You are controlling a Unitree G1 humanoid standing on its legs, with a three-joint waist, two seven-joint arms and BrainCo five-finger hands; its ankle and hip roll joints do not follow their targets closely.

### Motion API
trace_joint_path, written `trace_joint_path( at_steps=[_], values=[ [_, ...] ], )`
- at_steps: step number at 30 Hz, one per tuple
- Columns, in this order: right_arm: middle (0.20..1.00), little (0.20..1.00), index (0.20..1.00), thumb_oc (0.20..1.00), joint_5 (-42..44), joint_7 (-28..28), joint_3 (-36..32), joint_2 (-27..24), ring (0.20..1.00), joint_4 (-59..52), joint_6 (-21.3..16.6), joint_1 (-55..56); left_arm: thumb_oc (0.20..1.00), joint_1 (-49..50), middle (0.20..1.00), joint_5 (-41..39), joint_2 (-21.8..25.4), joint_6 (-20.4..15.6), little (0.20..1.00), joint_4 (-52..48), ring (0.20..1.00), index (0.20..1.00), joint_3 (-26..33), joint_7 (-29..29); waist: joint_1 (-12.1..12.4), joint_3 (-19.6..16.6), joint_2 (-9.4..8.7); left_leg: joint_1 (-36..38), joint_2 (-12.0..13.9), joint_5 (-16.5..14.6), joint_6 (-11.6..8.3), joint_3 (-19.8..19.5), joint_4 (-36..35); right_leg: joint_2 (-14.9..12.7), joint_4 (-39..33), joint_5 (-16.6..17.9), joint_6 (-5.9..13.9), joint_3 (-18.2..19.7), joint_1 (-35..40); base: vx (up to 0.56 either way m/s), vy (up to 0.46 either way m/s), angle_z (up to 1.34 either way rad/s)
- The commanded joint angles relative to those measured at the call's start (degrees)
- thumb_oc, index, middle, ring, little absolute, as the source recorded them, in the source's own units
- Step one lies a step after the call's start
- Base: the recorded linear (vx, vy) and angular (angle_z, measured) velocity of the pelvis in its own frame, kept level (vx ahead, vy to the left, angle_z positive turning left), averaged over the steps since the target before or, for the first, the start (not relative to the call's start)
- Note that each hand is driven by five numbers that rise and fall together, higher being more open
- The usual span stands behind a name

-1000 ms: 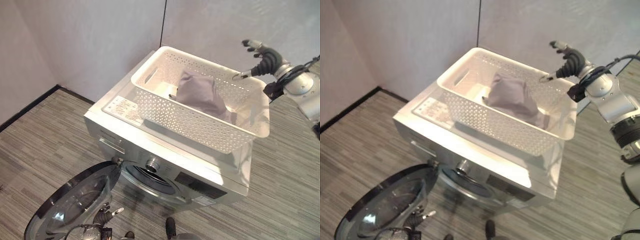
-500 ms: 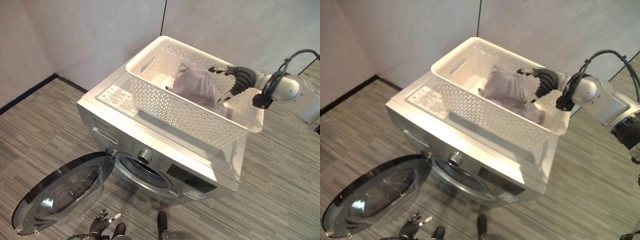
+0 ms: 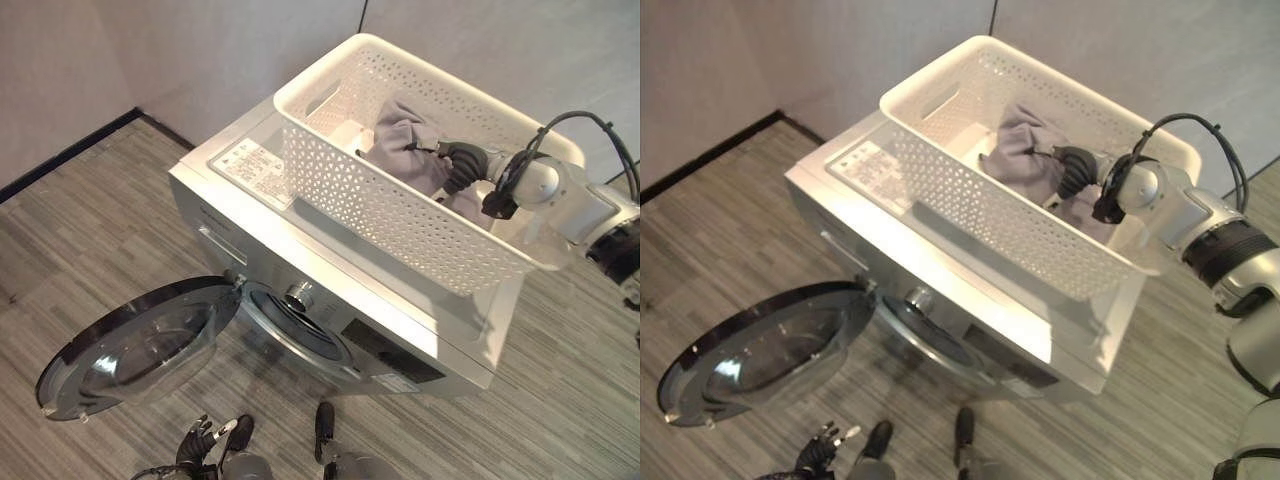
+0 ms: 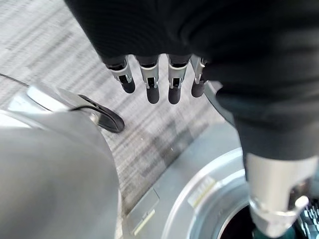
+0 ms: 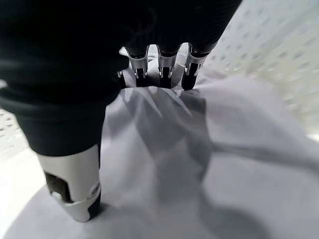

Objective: Grab the laundry basket,head to the washer,open it,put in the laundry and shut it.

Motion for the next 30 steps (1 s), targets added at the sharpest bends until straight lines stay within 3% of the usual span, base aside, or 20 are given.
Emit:
trace_joint_path(
  at_steps=[1, 8, 9, 10, 15, 20, 28, 30],
  values=[
    [1.0, 1.0, 1.0, 1.0, -1.2, -2.0, 0.1, -1.5, 1.0, 3.6, 0.9, -7.2, 1.0, -2.5, 1.0, -1.9, 2.6, -2.3, 1.0, 0.5, 1.0, 1.0, -1.5, 0.7, 1.7, 1.7, -0.79, 1.5, 3.9, 2.6, 0.83, 1.0, -2.8, -6.6, 3.1, -4.9, 5.98, 1.2, -1.2, -0.03, -0.033, 0.19],
    [1.0, 1.0, 1.0, 1.0, -4.0, 1.3, 3.7, 0.6, 1.0, 8.1, 2.0, -6.9, 1.0, -3.0, 1.0, -3.3, 3.0, -2.4, 1.0, -1.1, 1.0, 1.0, -2.7, 0.2, 2.9, 3.7, -0.21, -1.0, 4.1, 3.6, 0.77, -0.2, -2.8, -6.5, 4.3, -5.2, 5.54, 0.5, -3.4, -0.01, -0.038, 0.1],
    [0.871, 0.871, 0.871, 0.871, -4.1, 2.4, 4.8, -0.1, 0.871, 7.1, 2.1, -6.5, 1.0, -3.0, 1.0, -3.5, 3.1, -2.4, 1.0, -1.6, 1.0, 1.0, -2.8, 0.0, 3.0, 3.9, -0.18, -1.3, 4.2, 3.7, 0.7, -0.3, -2.7, -6.5, 4.5, -5.4, 5.5, 0.3, -3.5, -0.01, -0.039, 0.02],
    [0.2, 0.2, 0.2, 0.2, -4.0, 4.6, 7.6, -2.0, 0.2, 4.0, 1.9, -5.7, 1.0, -2.8, 1.0, -3.6, 3.1, -2.4, 1.0, -3.0, 1.0, 1.0, -3.3, -0.7, 3.1, 4.3, -0.04, -1.6, 4.3, 3.9, 0.58, -0.7, -2.7, -6.5, 4.8, -5.7, 5.43, 0.0, -3.7, -0.01, -0.061, 0.1],
    [0.2, 0.2, 0.2, 0.2, 1.2, 8.6, 8.2, -5.9, 0.2, -2.6, 1.4, -1.6, 1.0, -3.6, 1.0, -2.3, 2.7, -2.6, 1.0, -3.7, 1.0, 1.0, -4.4, -1.4, 3.2, 4.7, 0.31, -2.0, 4.4, 4.3, 0.28, -1.3, -2.8, -6.2, 5.2, -6.6, 5.4, -0.6, -3.6, 0.0, -0.039, 0.15],
    [0.2, 0.2, 0.2, 0.2, 3.6, 8.1, 8.2, -7.8, 0.2, -5.3, 0.4, -1.8, 1.0, -4.3, 1.0, -1.5, 2.3, -2.7, 1.0, -3.7, 1.0, 1.0, -5.2, -1.5, 2.8, 4.2, 0.34, -1.5, 4.4, 4.1, 0.04, -1.1, -2.8, -6.1, 5.0, -7.0, 5.47, -0.7, -3.0, 0.0, -0.004, 0.01],
    [0.2, 0.2, 0.2, 0.2, 9.1, 2.1, 2.6, -14.3, 0.2, -12.1, -3.3, -4.9, 1.0, -4.4, 1.0, 0.2, 2.7, -2.3, 1.0, -2.1, 1.0, 1.0, -3.6, -1.0, 0.8, 1.5, -0.6, 1.1, 4.8, 3.0, -0.28, 0.4, -2.8, -5.7, 4.4, -8.0, 5.64, -0.5, -0.3, 0.02, 0.002, 0.0],
    [0.2, 0.2, 0.2, 0.2, 11.3, -1.3, -2.8, -17.1, 0.2, -12.8, -4.9, -5.3, 1.0, -4.1, 1.0, 1.2, 2.9, -2.3, 1.0, -1.4, 1.0, 1.0, -2.7, -0.9, -0.2, 0.0, -0.91, 2.5, 5.0, 2.2, -0.24, 1.0, -2.8, -5.6, 3.7, -7.9, 5.78, -0.1, 0.9, 0.07, 0.01, -0.05]
  ],
)
